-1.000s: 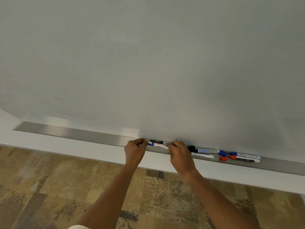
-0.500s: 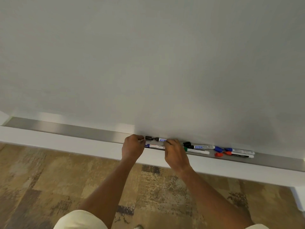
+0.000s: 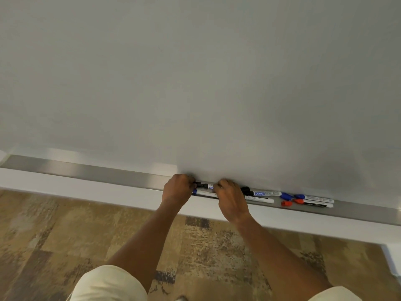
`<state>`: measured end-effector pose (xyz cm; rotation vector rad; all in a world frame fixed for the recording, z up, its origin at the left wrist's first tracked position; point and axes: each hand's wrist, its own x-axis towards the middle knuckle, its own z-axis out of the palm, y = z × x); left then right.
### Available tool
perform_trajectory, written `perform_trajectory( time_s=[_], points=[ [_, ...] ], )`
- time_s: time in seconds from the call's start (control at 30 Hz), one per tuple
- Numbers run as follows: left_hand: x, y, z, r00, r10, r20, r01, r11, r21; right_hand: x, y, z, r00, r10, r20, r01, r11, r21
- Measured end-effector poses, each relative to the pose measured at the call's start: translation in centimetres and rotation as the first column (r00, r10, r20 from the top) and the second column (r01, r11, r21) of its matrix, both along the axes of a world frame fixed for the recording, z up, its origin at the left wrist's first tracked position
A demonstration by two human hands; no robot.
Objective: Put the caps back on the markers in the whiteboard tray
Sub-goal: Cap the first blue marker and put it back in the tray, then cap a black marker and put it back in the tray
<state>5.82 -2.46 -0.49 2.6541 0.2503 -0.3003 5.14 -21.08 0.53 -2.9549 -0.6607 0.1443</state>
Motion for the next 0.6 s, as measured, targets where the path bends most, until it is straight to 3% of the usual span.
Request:
perform_trajectory(
  time_s=[0.17, 0.37, 0.6],
  points=[
    [0.4, -0.1, -0.3, 0.998, 0.066, -0.01, -0.067, 0.99, -0.121, 0.6, -0.4, 0.0, 0.999, 0.045, -0.029, -0.045, 0.999, 0.017],
    [0.3, -0.2, -0.6, 0.995, 0.101, 0.009, -0.099, 0.985, -0.145, 0.5, -0.4, 0.1, 0.999, -0.007, -0.035, 0.009, 0.998, 0.056],
    [0.2, 0.4, 0.2, 0.991, 0.109, 0.079, -0.086, 0.963, -0.255, 0.6, -1.5, 1.5, 0.994, -0.009, 0.107, -0.006, 0.991, 0.137]
  ],
)
